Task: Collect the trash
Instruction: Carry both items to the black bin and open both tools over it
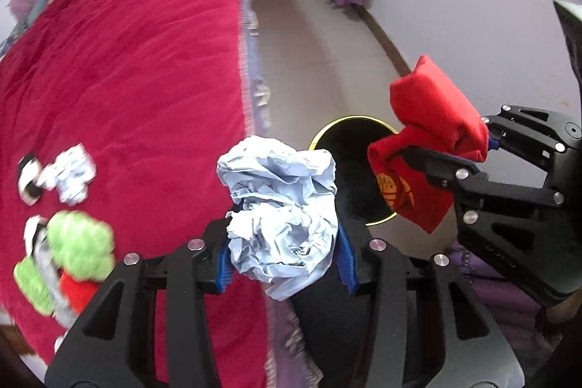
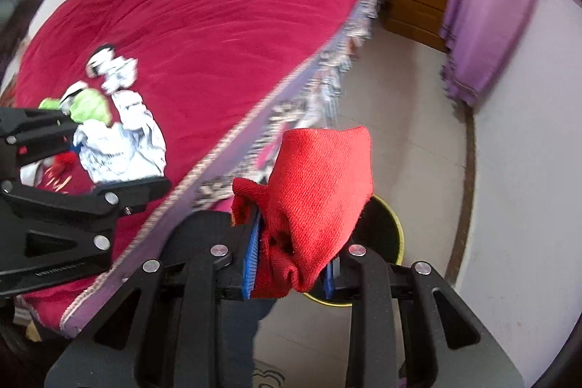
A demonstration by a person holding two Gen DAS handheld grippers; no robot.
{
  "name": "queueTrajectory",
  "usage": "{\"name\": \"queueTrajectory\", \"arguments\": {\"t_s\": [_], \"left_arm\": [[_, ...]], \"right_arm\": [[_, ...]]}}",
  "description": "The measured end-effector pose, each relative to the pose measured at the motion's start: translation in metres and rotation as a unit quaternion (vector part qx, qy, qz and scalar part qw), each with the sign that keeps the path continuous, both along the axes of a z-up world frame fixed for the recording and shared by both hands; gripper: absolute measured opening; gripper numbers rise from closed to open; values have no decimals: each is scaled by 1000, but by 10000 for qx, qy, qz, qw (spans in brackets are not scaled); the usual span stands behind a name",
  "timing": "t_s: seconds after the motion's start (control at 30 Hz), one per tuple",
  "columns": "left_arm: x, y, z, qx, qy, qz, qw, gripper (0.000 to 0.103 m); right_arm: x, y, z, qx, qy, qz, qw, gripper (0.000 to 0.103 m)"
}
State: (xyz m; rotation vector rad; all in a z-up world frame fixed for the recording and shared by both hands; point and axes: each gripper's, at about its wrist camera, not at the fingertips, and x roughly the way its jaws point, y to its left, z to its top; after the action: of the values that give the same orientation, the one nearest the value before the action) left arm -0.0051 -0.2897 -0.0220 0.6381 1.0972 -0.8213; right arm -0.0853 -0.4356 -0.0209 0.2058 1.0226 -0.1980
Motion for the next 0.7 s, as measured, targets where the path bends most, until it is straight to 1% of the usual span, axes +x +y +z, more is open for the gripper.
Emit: {"name": "queueTrajectory", "arguments": {"t_s": [0.13, 0.27, 0.3, 0.33, 0.37, 0.4, 0.43, 0.5, 0.53, 0.6, 0.7], "left_arm": [[-3, -35, -17, 65, 177, -274, 9994, 44], [-11, -76, -37, 70, 533, -649, 9964, 45], [-10, -83, -41, 92, 587, -719, 9956, 48], [-11, -88, -44, 111, 626, -774, 9950, 57], [-11, -96, -49, 178, 641, -819, 9944, 71], [-11, -102, -53, 228, 561, -810, 9949, 74], [-10, -107, -56, 295, 467, -792, 9953, 75], [-7, -109, -59, 389, 479, -779, 9950, 75], [-5, -110, -60, 403, 510, -755, 9950, 78], [2, -108, -60, 420, 430, -652, 9961, 81], [8, -98, -57, 450, 358, -500, 9971, 81]], "right_arm": [[-17, -33, -1, -38, -8, -430, 9991, 25], [-33, -66, -4, -67, 10, -820, 9966, 25], [-36, -73, -6, -71, 24, -899, 9959, 25], [-38, -77, -7, -75, 38, -947, 9955, 25], [-41, -82, -9, -77, 66, -1006, 9949, 25], [-42, -86, -12, -78, 101, -1056, 9943, 25], [-44, -90, -14, -70, 134, -1096, 9939, 25], [-43, -95, -20, -47, 212, -1131, 9933, 25], [-42, -97, -23, -40, 259, -1134, 9932, 25], [-40, -98, -30, -30, 356, -1124, 9930, 25], [-29, -98, -40, -34, 494, -1066, 9931, 29]]}}
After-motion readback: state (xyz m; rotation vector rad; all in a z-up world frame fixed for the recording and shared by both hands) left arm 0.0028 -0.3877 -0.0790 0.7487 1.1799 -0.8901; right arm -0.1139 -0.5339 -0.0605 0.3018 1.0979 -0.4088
